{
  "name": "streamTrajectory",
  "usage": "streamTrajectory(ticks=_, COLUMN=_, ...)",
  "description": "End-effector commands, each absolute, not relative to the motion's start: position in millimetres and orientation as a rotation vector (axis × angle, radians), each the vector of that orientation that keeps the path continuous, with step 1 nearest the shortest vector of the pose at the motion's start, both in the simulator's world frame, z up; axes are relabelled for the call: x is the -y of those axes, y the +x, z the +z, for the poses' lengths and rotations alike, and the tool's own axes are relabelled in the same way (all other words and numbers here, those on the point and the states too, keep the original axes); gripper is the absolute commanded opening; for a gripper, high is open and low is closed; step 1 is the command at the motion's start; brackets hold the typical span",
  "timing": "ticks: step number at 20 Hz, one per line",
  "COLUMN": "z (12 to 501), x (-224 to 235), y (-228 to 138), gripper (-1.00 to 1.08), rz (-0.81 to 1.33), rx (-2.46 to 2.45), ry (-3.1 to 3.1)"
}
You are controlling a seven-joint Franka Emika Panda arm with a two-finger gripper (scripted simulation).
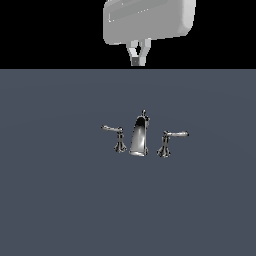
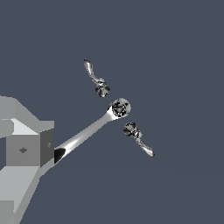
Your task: Turn on the faucet by rotating a designated handle.
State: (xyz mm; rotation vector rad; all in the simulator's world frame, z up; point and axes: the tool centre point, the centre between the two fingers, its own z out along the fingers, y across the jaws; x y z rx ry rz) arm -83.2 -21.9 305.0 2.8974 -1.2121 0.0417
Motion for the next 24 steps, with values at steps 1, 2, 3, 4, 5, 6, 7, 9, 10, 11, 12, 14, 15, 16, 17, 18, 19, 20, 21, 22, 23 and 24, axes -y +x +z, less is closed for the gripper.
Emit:
streamTrajectory(ticks=1, z=288.2, x=29.9, y=-70.8, gripper=-1.00, rz=0.040, rx=1.317, ry=2.852)
streamTrajectory(ticks=2, z=281.6, x=33.5, y=-66.1, gripper=-1.00, rz=0.038, rx=1.357, ry=2.833)
streamTrajectory(ticks=3, z=274.9, x=37.1, y=-61.5, gripper=-1.00, rz=0.037, rx=1.398, ry=2.813)
streamTrajectory(ticks=4, z=268.2, x=41.0, y=-57.0, gripper=-1.00, rz=0.036, rx=1.438, ry=2.793)
streamTrajectory(ticks=5, z=261.5, x=45.0, y=-52.5, gripper=-1.00, rz=0.034, rx=1.479, ry=2.772)
streamTrajectory(ticks=6, z=254.7, x=49.2, y=-48.2, gripper=-1.00, rz=0.033, rx=1.519, ry=2.750)
streamTrajectory(ticks=7, z=247.9, x=53.5, y=-43.9, gripper=-1.00, rz=0.032, rx=1.559, ry=2.727)
streamTrajectory(ticks=9, z=234.0, x=62.7, y=-35.6, gripper=-1.00, rz=0.029, rx=1.640, ry=2.679)
streamTrajectory(ticks=10, z=226.9, x=67.7, y=-31.7, gripper=-1.00, rz=0.028, rx=1.681, ry=2.653)
streamTrajectory(ticks=11, z=219.7, x=72.8, y=-27.8, gripper=-1.00, rz=0.027, rx=1.722, ry=2.627)
streamTrajectory(ticks=12, z=212.4, x=78.1, y=-24.0, gripper=-1.00, rz=0.025, rx=1.763, ry=2.599)
streamTrajectory(ticks=14, z=197.4, x=89.5, y=-16.7, gripper=-1.00, rz=0.023, rx=1.846, ry=2.540)
streamTrajectory(ticks=15, z=189.6, x=95.6, y=-13.3, gripper=-1.00, rz=0.021, rx=1.889, ry=2.508)
streamTrajectory(ticks=16, z=181.8, x=101.9, y=-10.0, gripper=-1.00, rz=0.020, rx=1.931, ry=2.475)
streamTrajectory(ticks=17, z=174.2, x=108.1, y=-7.0, gripper=-1.00, rz=0.019, rx=1.971, ry=2.443)
streamTrajectory(ticks=18, z=166.9, x=114.2, y=-4.3, gripper=-1.00, rz=0.017, rx=2.010, ry=2.411)
streamTrajectory(ticks=19, z=159.8, x=120.3, y=-1.9, gripper=-1.00, rz=0.016, rx=2.047, ry=2.379)
streamTrajectory(ticks=20, z=152.9, x=126.1, y=0.2, gripper=-1.00, rz=0.015, rx=2.082, ry=2.348)
streamTrajectory(ticks=21, z=146.4, x=131.9, y=2.1, gripper=-1.00, rz=0.014, rx=2.116, ry=2.318)
streamTrajectory(ticks=22, z=140.1, x=137.4, y=3.8, gripper=-1.00, rz=0.012, rx=2.148, ry=2.288)
streamTrajectory(ticks=23, z=134.2, x=142.7, y=5.2, gripper=-1.00, rz=0.011, rx=2.178, ry=2.260)
streamTrajectory(ticks=24, z=128.6, x=147.7, y=6.4, gripper=-1.00, rz=0.010, rx=2.205, ry=2.232)
